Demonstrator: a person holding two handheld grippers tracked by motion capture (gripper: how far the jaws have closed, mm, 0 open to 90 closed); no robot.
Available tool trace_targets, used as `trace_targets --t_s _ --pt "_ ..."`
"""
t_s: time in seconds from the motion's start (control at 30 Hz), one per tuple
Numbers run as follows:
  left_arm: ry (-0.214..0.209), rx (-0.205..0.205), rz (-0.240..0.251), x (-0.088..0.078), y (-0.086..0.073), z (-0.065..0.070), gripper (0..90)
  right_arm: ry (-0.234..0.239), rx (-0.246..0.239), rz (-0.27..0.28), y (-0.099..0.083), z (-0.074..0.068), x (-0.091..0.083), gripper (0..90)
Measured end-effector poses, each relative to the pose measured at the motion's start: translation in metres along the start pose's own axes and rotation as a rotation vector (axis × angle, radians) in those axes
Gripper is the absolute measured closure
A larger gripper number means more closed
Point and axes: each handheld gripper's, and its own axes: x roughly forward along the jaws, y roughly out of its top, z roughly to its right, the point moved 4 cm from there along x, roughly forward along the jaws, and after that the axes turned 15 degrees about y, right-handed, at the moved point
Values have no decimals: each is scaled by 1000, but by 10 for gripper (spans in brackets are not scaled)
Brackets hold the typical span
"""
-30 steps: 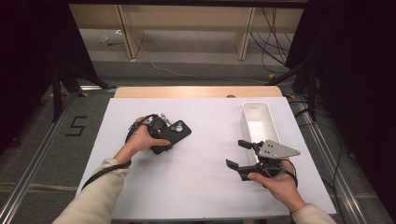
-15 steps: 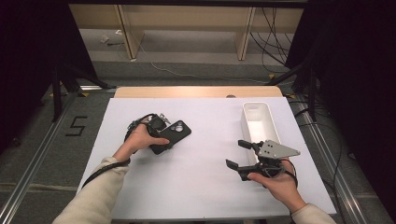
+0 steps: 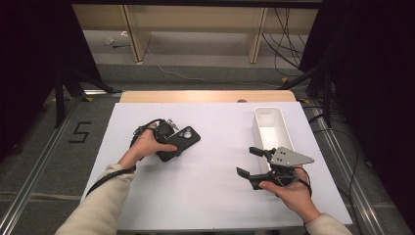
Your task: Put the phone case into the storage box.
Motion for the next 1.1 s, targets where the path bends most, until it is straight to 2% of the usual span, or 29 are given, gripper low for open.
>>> trace_targets --t_s 0.47,1.1 --pt "-13 20 11 -1 0 0 103 1 4 -2 0 0 0 184" --pt "-5 4 -6 -2 1 1 130 1 0 -3 0 0 1 184"
